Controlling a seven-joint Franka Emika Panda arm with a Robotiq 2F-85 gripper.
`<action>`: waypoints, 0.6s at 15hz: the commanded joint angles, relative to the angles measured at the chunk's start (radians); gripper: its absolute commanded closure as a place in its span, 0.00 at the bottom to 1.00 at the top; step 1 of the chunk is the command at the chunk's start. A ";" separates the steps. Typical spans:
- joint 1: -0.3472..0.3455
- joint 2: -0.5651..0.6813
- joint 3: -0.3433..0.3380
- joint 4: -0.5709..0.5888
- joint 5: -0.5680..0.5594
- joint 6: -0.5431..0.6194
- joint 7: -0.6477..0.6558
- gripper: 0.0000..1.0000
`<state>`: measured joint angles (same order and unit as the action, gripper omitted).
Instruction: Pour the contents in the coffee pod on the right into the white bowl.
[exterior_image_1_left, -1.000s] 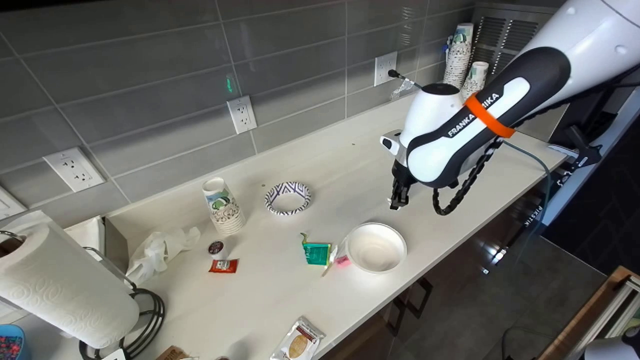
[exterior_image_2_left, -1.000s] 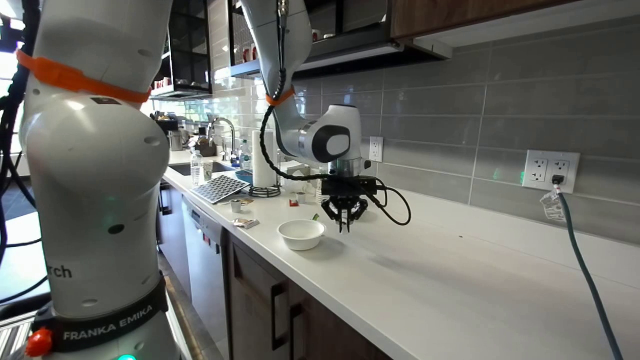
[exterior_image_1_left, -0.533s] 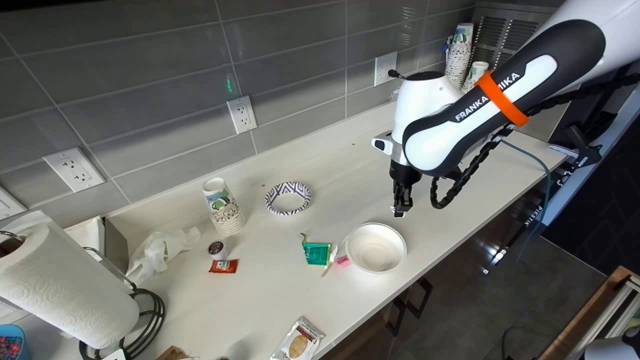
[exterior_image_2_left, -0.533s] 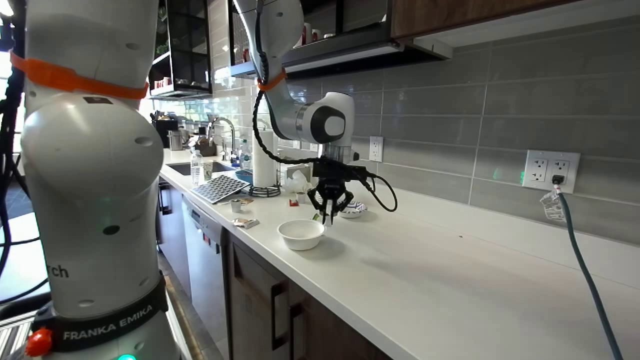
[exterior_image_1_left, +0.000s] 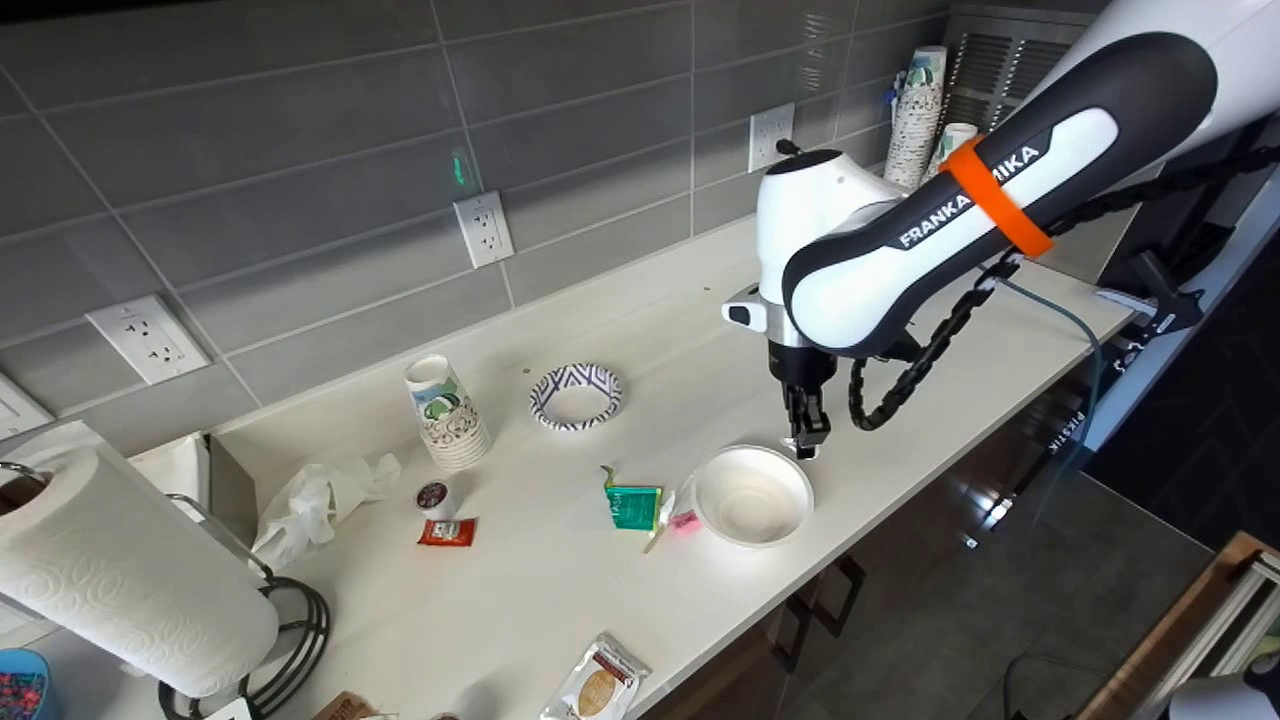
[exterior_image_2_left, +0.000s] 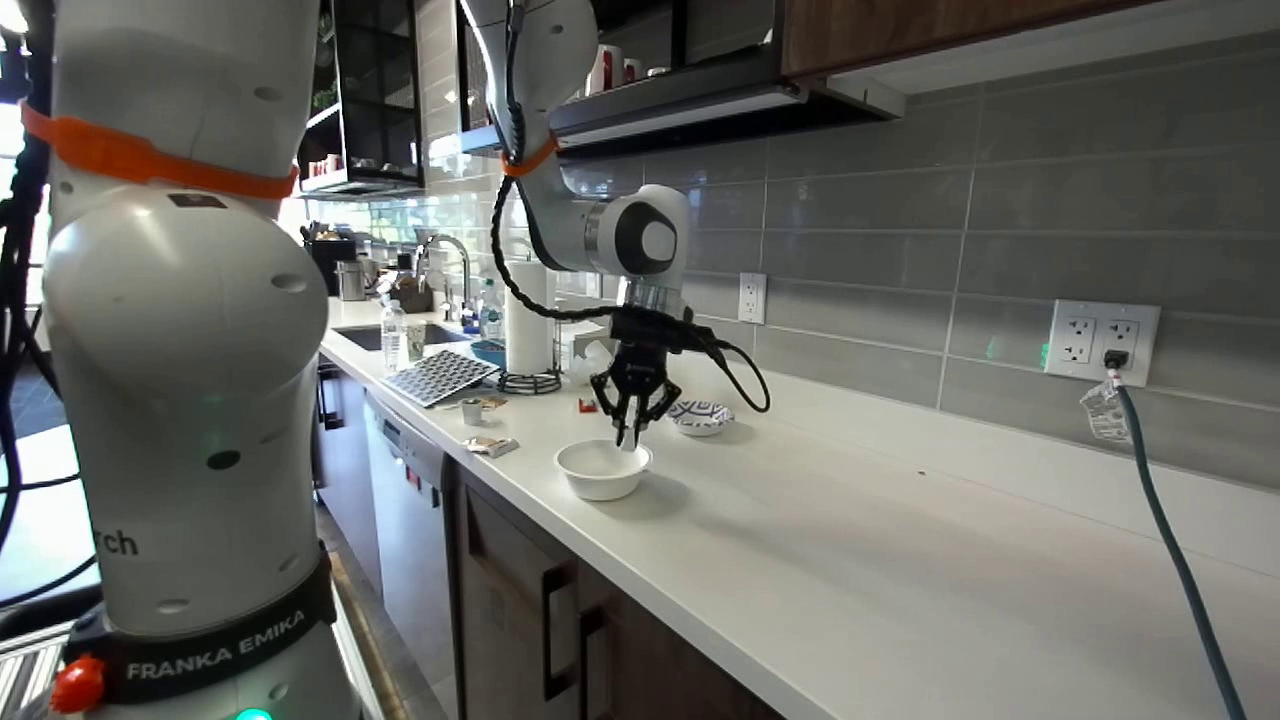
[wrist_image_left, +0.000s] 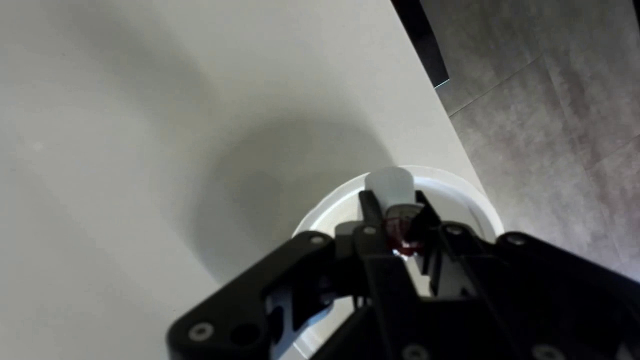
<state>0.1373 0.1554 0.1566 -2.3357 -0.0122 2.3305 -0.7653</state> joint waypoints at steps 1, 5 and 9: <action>0.006 0.038 0.020 0.052 -0.045 -0.063 0.012 0.82; 0.005 0.066 0.032 0.086 -0.050 -0.077 0.002 0.84; -0.005 0.047 0.036 0.063 -0.026 -0.044 0.000 0.90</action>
<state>0.1409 0.2022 0.1839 -2.2748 -0.0357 2.2887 -0.7672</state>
